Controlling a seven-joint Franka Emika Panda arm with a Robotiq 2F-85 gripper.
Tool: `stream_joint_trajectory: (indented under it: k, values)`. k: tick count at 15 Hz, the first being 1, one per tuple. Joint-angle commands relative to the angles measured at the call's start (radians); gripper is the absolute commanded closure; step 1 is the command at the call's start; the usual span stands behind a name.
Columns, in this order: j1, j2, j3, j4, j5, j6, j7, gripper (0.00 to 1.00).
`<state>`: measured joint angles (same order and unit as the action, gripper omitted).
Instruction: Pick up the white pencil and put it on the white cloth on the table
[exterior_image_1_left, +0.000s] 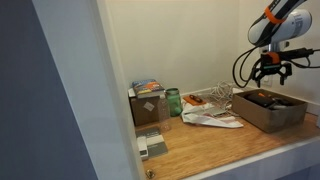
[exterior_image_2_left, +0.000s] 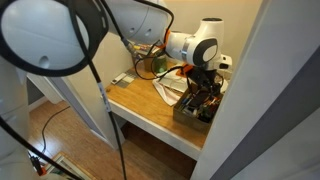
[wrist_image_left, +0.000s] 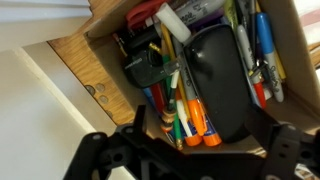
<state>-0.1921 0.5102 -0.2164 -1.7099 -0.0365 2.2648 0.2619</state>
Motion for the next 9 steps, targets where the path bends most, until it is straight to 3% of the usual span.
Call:
stream_joint_trajectory:
  k: [1,9]
  values:
    - [-0.005,0.057,-0.011,0.06,0.024,-0.056,0.051,0.0]
    - [-0.028,0.154,-0.02,0.165,0.109,-0.074,0.181,0.0]
